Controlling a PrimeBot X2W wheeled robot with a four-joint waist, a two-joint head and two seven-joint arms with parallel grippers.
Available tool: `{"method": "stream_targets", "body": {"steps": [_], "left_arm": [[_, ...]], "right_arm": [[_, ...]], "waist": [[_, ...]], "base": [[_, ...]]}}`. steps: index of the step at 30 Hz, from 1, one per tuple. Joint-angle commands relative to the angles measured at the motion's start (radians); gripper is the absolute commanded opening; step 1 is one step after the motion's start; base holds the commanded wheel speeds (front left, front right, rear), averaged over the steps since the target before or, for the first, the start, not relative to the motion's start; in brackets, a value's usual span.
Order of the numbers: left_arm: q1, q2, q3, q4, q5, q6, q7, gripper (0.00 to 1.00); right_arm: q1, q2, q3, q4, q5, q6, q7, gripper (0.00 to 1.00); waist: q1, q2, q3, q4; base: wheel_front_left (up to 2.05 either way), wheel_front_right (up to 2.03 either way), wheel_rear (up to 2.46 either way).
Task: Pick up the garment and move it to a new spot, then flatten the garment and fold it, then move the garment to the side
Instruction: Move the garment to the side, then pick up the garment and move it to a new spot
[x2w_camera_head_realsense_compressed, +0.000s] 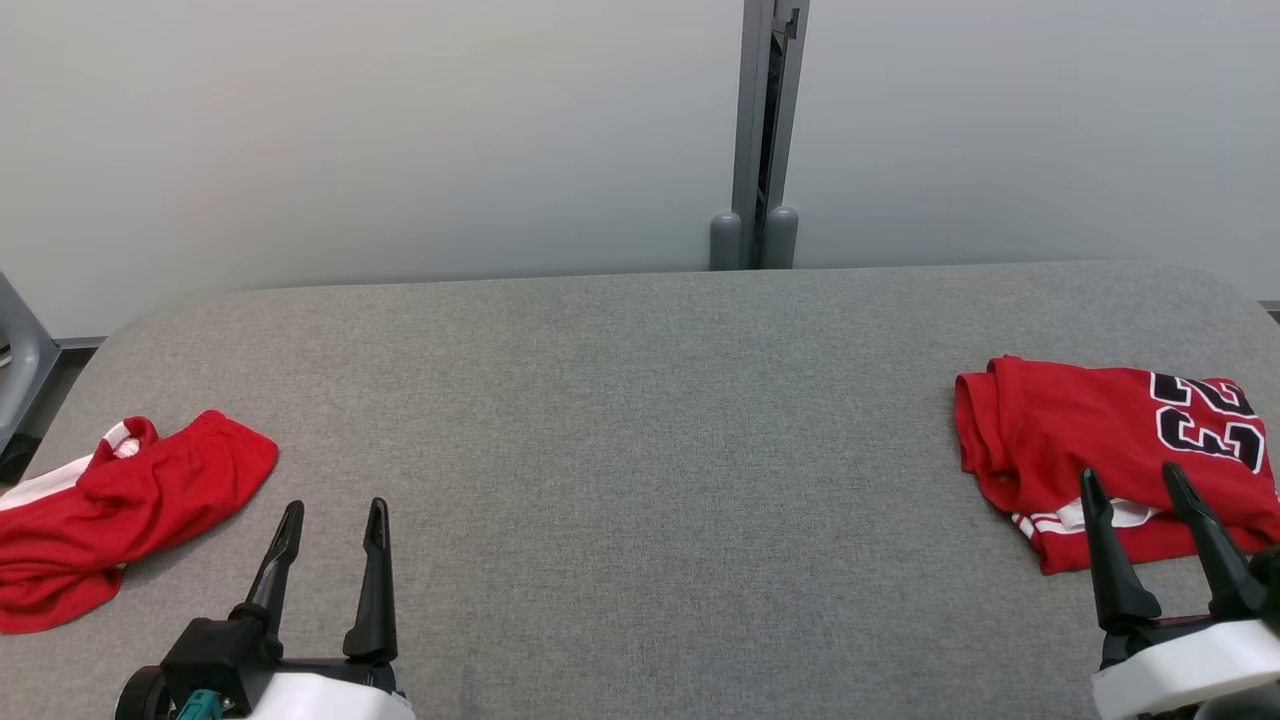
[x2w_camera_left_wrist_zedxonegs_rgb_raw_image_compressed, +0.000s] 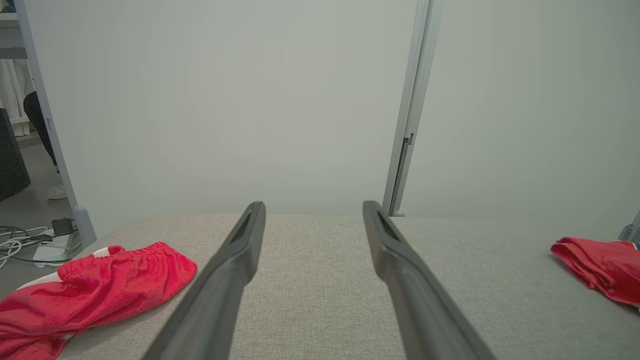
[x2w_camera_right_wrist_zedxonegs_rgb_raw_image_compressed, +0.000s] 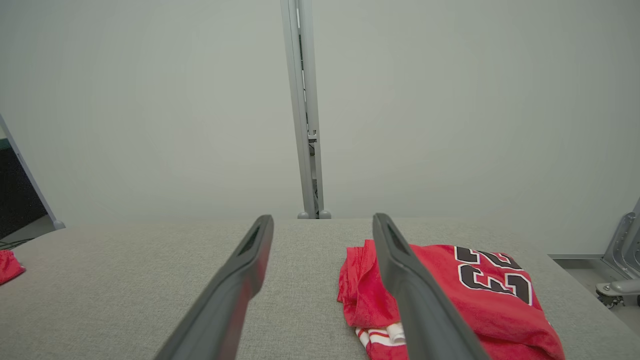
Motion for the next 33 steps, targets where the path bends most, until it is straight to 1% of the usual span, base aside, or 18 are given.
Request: {"method": "stream_targets", "body": {"steps": [1, 10, 14, 18, 25, 26, 30, 33], "left_arm": [[-0.011, 0.002, 0.003, -0.002, 0.009, -0.004, -0.003, 1.00], [-0.015, 0.000, 0.001, 0.000, 0.010, -0.007, -0.004, 1.00], [-0.026, 0.007, 0.004, 0.009, 0.007, -0.004, -0.003, 1.00], [-0.036, 0.015, 0.013, 0.012, 0.004, 0.003, 0.000, 1.00], [-0.039, 0.032, 0.016, 0.003, 0.002, 0.009, 0.014, 1.00], [-0.039, 0.032, 0.016, 0.003, 0.002, 0.009, 0.014, 1.00], [-0.031, 0.033, 0.014, -0.002, -0.003, 0.015, 0.024, 1.00], [-0.024, 0.038, 0.021, -0.005, -0.009, 0.020, 0.033, 1.00]], "right_arm": [[0.013, 0.001, -0.006, -0.007, -0.008, 0.000, 0.004, 1.00], [0.018, 0.011, -0.006, -0.022, -0.012, 0.000, 0.017, 1.00], [0.009, 0.017, 0.008, -0.020, -0.002, 0.000, 0.016, 1.00], [0.004, 0.020, 0.026, -0.007, 0.004, 0.000, 0.012, 1.00], [-0.006, 0.022, 0.041, 0.005, 0.012, 0.000, 0.007, 1.00], [-0.006, 0.022, 0.041, 0.005, 0.012, 0.000, 0.007, 1.00], [-0.013, 0.023, 0.052, 0.015, 0.016, 0.000, 0.002, 1.00], [-0.022, 0.025, 0.064, 0.022, 0.018, 0.000, 0.000, 1.00]], "waist": [[0.0000, -0.0001, 0.000, 0.000], [0.0000, -0.0001, 0.000, 0.003], [0.0000, -0.0001, 0.005, 0.041], [0.0000, -0.0001, 0.008, 0.100], [0.0000, -0.0001, 0.013, 0.246], [0.0000, -0.0001, 0.013, 0.246], [0.0000, -0.0001, 0.015, 0.323], [0.0000, -0.0001, 0.018, 0.365]], "base": [[0.00, 0.00, 0.00], [0.00, 0.00, 0.00], [0.00, 0.00, 0.00], [0.00, 0.00, 0.00], [0.00, 0.00, 0.00], [0.00, 0.00, 0.00], [0.00, 0.00, 0.00], [0.00, 0.00, 0.00]]}}
